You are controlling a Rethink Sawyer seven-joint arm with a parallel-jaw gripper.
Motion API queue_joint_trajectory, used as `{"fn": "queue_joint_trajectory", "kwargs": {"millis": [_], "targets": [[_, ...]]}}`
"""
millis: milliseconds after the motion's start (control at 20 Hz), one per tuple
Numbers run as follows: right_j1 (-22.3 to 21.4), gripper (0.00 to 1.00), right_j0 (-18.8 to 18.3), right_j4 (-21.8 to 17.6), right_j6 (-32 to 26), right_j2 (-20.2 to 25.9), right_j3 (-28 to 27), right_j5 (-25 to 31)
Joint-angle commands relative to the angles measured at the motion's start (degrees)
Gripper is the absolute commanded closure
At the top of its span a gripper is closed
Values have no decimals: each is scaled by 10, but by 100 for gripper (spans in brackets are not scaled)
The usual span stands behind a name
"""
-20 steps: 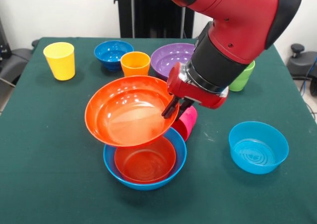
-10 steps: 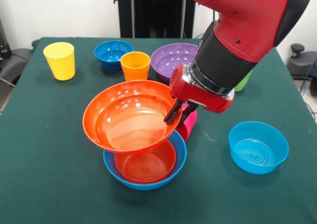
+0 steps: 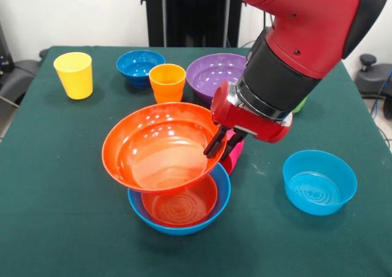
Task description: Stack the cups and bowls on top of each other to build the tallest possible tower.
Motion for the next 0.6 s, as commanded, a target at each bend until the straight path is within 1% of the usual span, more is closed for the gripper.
{"fn": "queue_joint_trajectory", "kwargs": {"millis": [50,300,600], "targets": [[10,100,12,-24,0,32,19,-53],[17,100,16,-24,22,26,34,-82],[29,100,24,-19,44,15,39,-109]]}}
